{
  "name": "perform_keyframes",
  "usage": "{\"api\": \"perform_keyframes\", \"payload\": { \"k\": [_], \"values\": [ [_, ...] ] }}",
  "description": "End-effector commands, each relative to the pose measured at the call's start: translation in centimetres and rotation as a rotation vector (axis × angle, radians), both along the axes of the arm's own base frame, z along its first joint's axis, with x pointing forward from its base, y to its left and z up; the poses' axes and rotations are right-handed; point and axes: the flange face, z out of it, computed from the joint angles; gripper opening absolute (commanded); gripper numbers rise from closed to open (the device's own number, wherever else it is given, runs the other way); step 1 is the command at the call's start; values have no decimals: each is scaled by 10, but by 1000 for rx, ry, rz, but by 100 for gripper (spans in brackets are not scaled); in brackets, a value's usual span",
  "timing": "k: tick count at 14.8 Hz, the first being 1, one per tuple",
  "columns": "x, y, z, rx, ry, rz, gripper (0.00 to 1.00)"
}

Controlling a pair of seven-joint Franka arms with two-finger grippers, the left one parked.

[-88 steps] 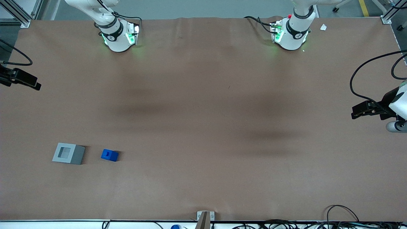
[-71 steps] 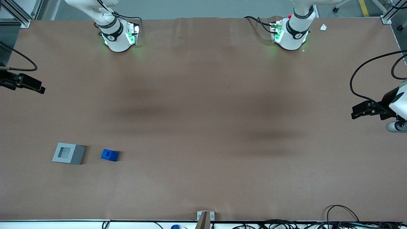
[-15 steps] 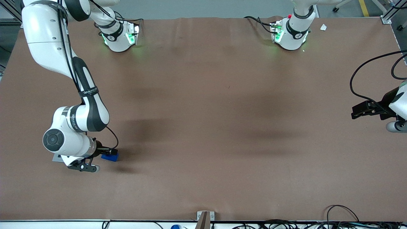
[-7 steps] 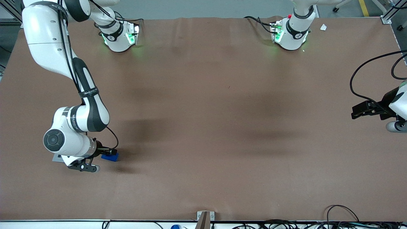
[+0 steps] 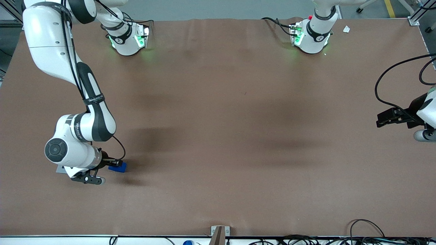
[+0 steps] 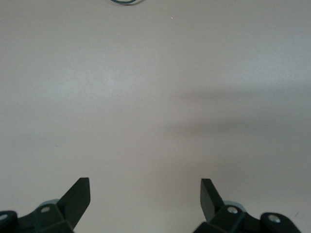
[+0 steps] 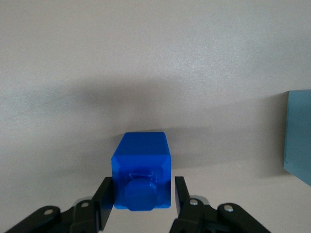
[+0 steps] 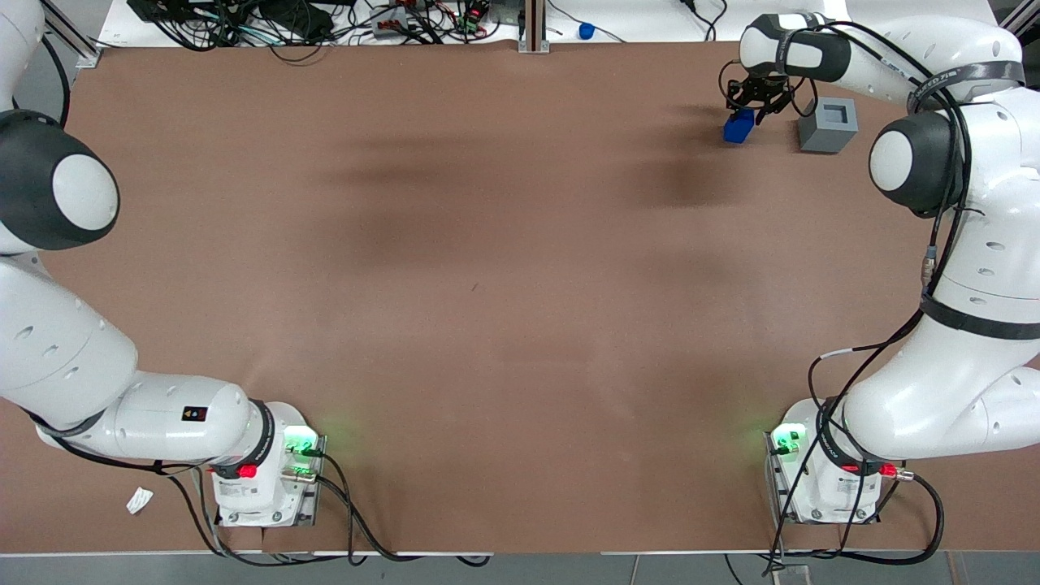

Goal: Insert blue part into gray base with right arm
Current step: 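Lower the right gripper around the blue block and close it, then lift the blue block and carry it over the gray base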

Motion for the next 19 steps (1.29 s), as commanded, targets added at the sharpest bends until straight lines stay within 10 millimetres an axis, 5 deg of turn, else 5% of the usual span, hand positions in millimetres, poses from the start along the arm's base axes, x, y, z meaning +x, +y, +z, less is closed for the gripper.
{"api": "perform_keyframes", "payload": {
  "k": [1, 14, 19],
  "values": [
    [-1, -2, -4, 18, -2, -3, 45],
    [0, -1, -1, 24, -4, 1, 4],
    [2, -8, 6, 31, -5, 2, 1]
  ]
}}
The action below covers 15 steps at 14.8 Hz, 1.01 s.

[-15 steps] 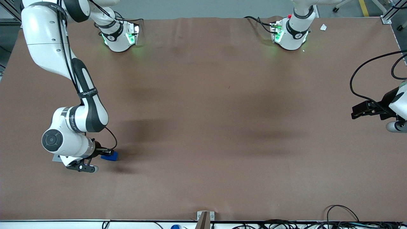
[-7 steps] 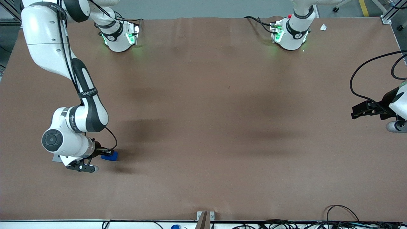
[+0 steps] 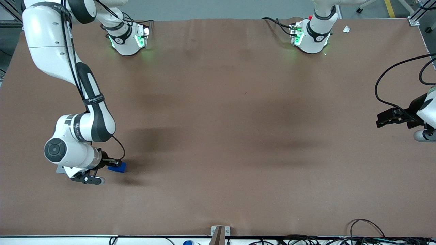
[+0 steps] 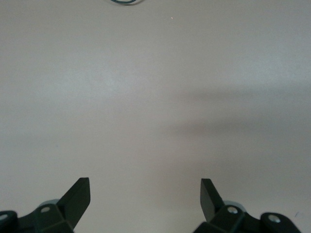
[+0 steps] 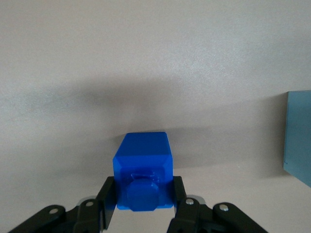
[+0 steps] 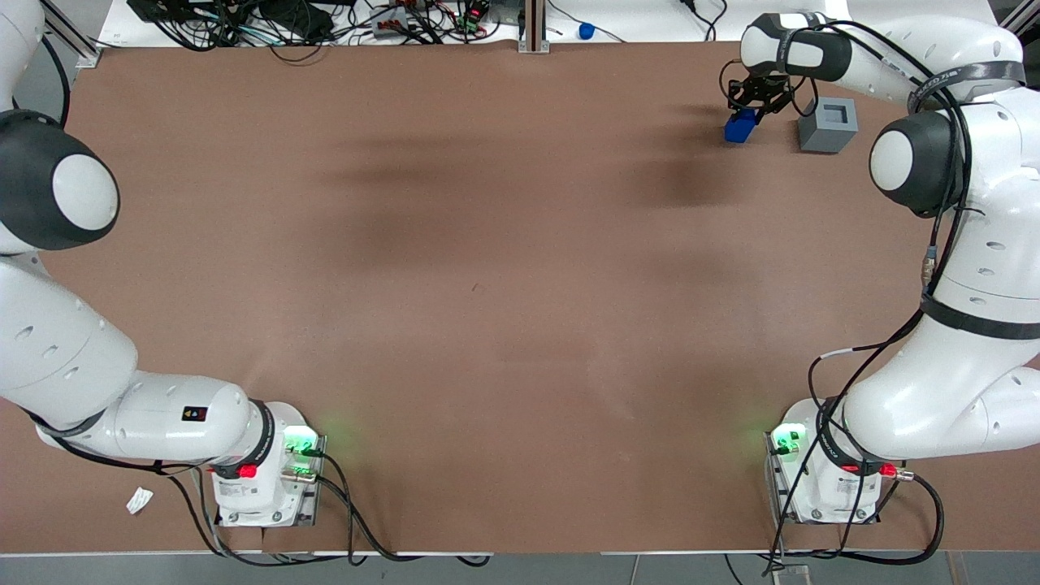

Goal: Insert blue part into gray base with right arm
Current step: 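Lift the blue block and carry it over the gray base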

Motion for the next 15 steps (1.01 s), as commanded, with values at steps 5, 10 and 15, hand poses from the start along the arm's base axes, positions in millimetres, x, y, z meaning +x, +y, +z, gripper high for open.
{"api": "perform_keyframes", "payload": {
  "k": [5, 10, 15],
  "values": [
    [4, -42, 49, 99, 73, -35, 0],
    [1, -83, 103, 103, 63, -21, 0],
    [-9, -134, 124, 105, 104, 28, 0]
  ]
}}
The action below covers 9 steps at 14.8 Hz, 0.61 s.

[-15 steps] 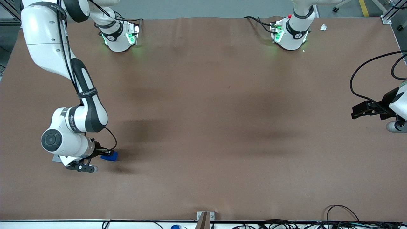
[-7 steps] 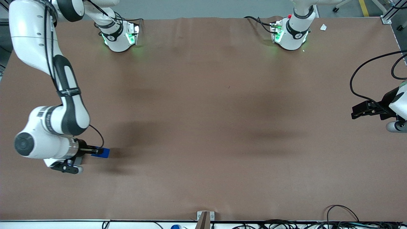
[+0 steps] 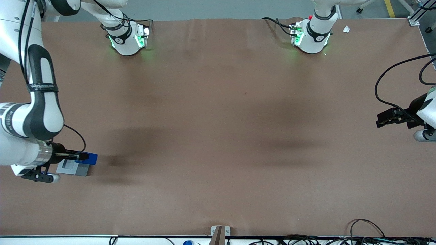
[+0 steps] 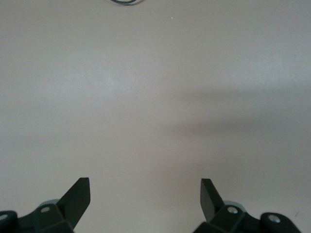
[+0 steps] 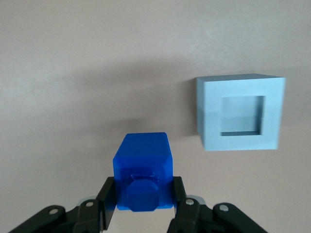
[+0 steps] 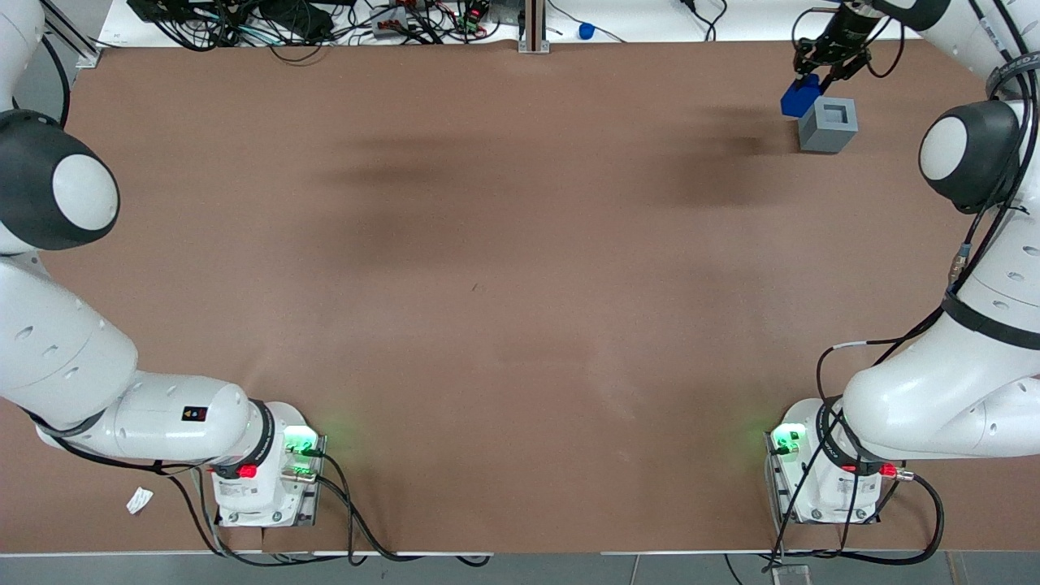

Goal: Insert blue part into gray base with right arm
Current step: 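Lift the blue block and carry it over the gray base, then lower the blue block into the recess of the gray base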

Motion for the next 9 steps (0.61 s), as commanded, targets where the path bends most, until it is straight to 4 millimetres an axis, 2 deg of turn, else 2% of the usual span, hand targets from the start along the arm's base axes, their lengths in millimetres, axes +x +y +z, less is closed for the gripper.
{"api": "perform_keyframes", "payload": {
  "k": [1, 5, 9],
  "values": [
    [-7, -32, 11, 4, 3, 33, 0],
    [-13, -65, 10, -5, 0, 66, 0],
    [-14, -72, 6, -30, 5, 79, 0]
  ]
}}
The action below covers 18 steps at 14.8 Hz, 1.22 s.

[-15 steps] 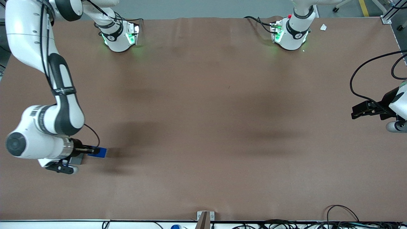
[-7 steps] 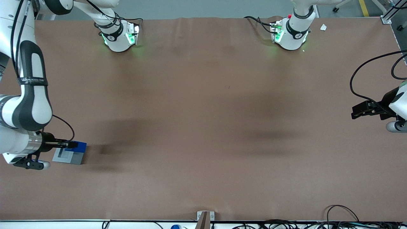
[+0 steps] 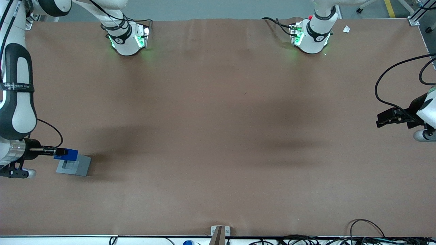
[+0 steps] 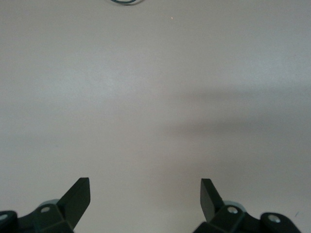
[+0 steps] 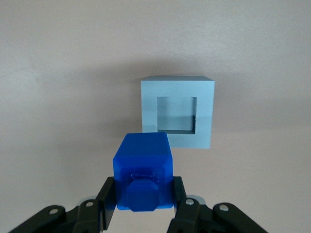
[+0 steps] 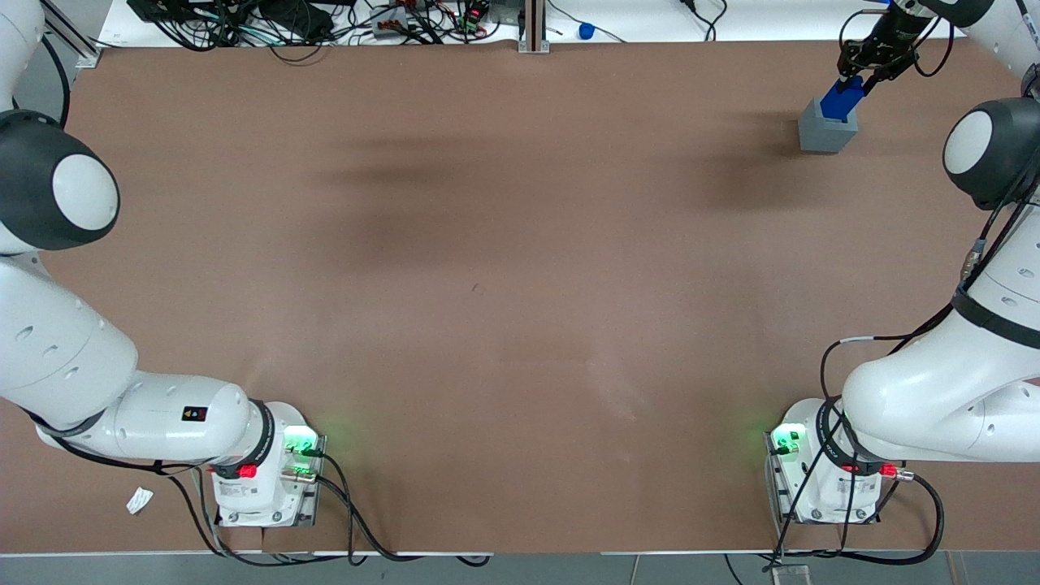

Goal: Insert blue part into gray base with right arm
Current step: 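Lower the blue block into the recess of the gray base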

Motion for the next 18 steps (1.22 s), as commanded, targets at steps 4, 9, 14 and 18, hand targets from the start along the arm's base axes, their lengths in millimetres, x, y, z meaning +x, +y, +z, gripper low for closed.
{"api": "perform_keyframes", "payload": {
  "k": [4, 9, 14, 18],
  "values": [
    [0, -5, -4, -51, -5, 19, 0],
    [8, -17, -22, -65, -49, -25, 0],
    [9, -19, -26, -66, -52, -30, 0],
    [9, -18, -32, -65, -44, -32, 0]
  ]
}}
